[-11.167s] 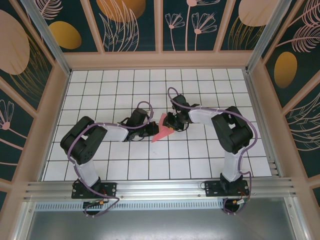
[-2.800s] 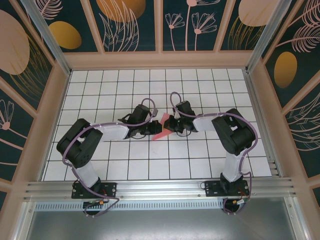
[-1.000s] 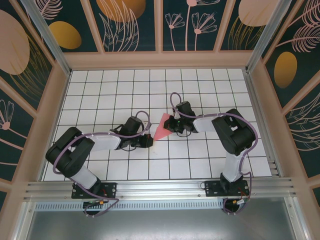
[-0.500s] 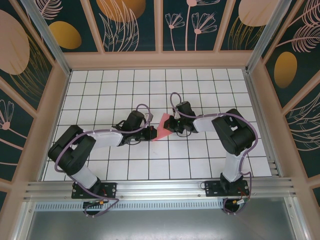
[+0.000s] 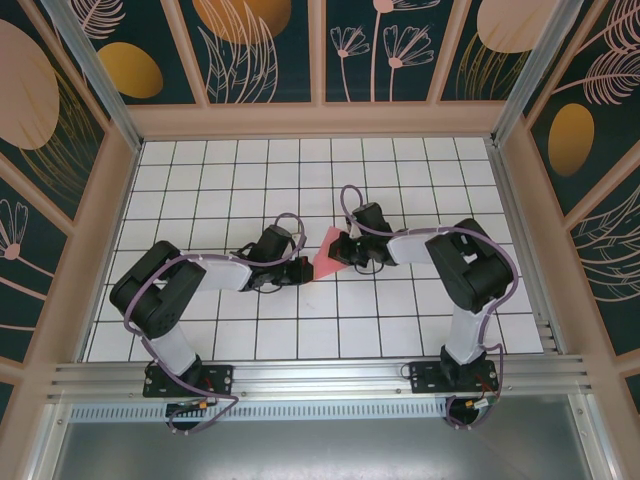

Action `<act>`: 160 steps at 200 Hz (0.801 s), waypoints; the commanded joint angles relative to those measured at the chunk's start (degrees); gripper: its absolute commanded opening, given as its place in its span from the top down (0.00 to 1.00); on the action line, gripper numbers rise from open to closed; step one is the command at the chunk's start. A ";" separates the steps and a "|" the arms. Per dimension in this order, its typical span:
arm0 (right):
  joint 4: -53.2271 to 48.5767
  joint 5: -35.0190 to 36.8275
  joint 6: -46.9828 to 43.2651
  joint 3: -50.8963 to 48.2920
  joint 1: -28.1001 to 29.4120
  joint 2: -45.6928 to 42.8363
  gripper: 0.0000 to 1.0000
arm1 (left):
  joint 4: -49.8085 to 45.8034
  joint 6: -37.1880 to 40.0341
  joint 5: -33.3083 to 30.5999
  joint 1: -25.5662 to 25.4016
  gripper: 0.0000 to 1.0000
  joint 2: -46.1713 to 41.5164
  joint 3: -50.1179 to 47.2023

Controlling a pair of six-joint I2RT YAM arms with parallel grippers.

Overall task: Fold a paper plane with a square sheet of paper (pick it up from the middle)
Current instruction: Fourth fold the wing at the center of the table.

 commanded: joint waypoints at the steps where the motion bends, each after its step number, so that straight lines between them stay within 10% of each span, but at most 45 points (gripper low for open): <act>1: -0.26 -0.77 -1.43 -1.16 0.31 -5.27 1.00 | -2.23 -0.87 -1.99 -0.19 1.00 1.97 -1.90; 160: 1.90 -3.93 0.01 -0.46 5.19 -0.33 1.00 | -2.06 -1.39 -1.57 -0.19 1.00 1.38 -2.26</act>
